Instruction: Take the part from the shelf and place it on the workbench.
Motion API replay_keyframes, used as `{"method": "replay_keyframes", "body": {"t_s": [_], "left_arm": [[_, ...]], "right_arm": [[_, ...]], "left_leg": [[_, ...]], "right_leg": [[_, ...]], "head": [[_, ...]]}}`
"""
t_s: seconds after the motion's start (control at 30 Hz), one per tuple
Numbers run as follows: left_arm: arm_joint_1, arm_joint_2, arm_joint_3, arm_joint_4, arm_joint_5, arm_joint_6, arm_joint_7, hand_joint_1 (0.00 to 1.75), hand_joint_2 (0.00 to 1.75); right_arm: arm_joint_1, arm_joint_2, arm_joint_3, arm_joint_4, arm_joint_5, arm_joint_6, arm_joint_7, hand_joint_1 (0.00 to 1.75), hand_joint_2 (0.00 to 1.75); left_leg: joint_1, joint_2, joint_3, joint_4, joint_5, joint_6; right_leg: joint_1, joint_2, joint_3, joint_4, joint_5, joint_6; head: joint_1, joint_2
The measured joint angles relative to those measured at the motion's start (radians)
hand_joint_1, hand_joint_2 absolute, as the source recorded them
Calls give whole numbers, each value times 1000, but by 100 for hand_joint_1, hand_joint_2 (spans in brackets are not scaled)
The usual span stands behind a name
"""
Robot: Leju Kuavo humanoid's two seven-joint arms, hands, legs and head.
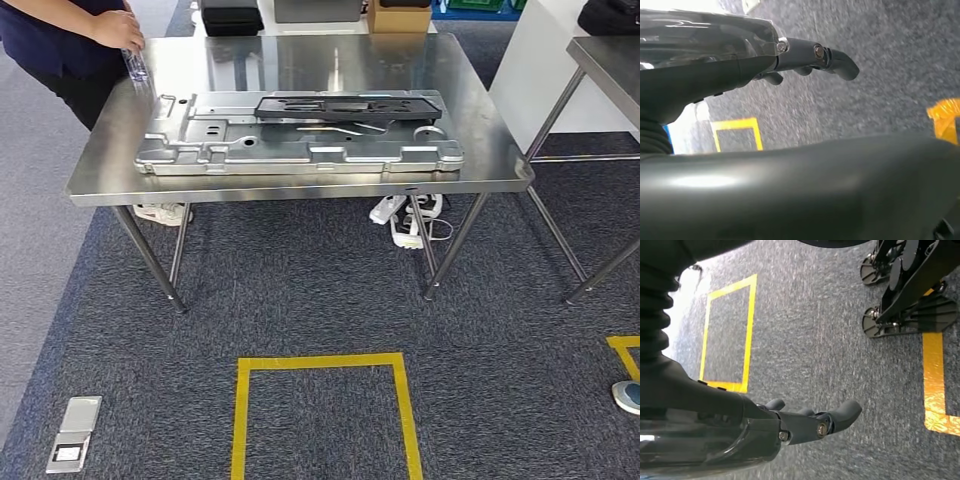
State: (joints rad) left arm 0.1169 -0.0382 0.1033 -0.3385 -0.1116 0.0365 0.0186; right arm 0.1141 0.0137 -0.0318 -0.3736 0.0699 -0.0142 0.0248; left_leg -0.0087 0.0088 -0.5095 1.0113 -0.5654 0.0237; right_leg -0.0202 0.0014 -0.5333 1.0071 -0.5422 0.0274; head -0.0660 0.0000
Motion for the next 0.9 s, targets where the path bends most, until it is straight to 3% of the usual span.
{"method": "replay_keyframes", "body": {"t_s": [0.17, 0.4, 0.53, 0.9], "left_arm": [[13, 13, -53, -18, 100, -27, -18, 0, 0], [18, 17, -78, -26, 115, -30, -22, 0, 0], [19, 18, -86, -26, 115, -30, -22, 0, 0], [19, 21, -89, -27, 115, -30, -22, 0, 0]], "right_arm": [[14, -5, 7, -8, -55, 6, -15, 0, 175], [20, -8, 7, -11, -65, 6, -16, 0, 175], [21, -8, 7, -11, -65, 6, -17, 0, 0], [22, -8, 7, -11, -66, 6, -17, 0, 0]], "left_leg": [[3, 0, 0, 0, 0, 0], [4, 0, 0, 0, 0, -1], [4, 0, 0, 0, 0, -1], [4, 0, 0, 0, 0, -1]], "right_leg": [[3, 0, -1, 1, -1, 0], [4, 0, -1, 2, -1, 0], [4, 0, -1, 3, -1, 0], [3, 0, -1, 3, -1, 0]], "head": [[0, 0], [0, 0], [0, 0], [0, 0]]}}
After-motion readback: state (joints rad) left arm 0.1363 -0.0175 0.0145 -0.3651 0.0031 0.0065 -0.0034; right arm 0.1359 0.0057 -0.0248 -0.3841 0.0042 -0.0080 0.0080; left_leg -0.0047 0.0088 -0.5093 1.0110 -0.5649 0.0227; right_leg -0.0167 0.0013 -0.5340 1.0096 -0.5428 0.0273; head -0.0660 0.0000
